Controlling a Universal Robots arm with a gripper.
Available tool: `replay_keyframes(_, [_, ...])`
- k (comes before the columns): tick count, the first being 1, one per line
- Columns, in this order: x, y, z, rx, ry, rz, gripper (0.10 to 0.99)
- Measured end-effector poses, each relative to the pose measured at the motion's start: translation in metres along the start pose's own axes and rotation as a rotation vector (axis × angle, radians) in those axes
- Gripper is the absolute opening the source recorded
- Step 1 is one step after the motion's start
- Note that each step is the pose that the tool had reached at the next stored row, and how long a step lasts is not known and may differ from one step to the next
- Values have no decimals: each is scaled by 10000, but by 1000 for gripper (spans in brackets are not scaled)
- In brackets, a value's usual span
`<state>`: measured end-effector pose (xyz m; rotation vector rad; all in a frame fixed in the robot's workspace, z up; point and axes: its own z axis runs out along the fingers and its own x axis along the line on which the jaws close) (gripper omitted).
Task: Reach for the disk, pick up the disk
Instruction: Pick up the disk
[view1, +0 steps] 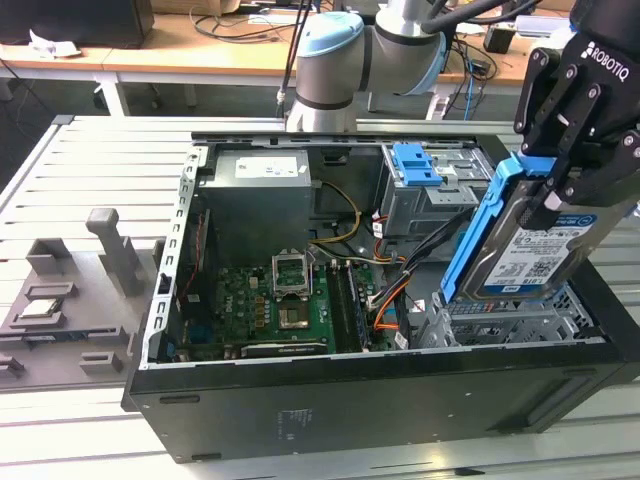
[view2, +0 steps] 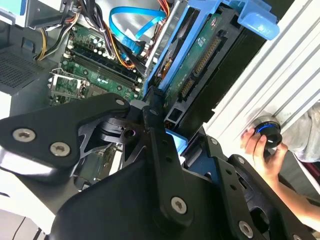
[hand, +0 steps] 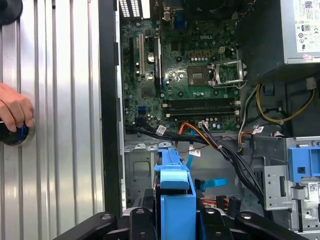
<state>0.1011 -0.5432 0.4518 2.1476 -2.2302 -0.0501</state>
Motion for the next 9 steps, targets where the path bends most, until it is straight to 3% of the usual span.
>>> replay_keyframes(9, [0,-10,2,0,-2,0,369])
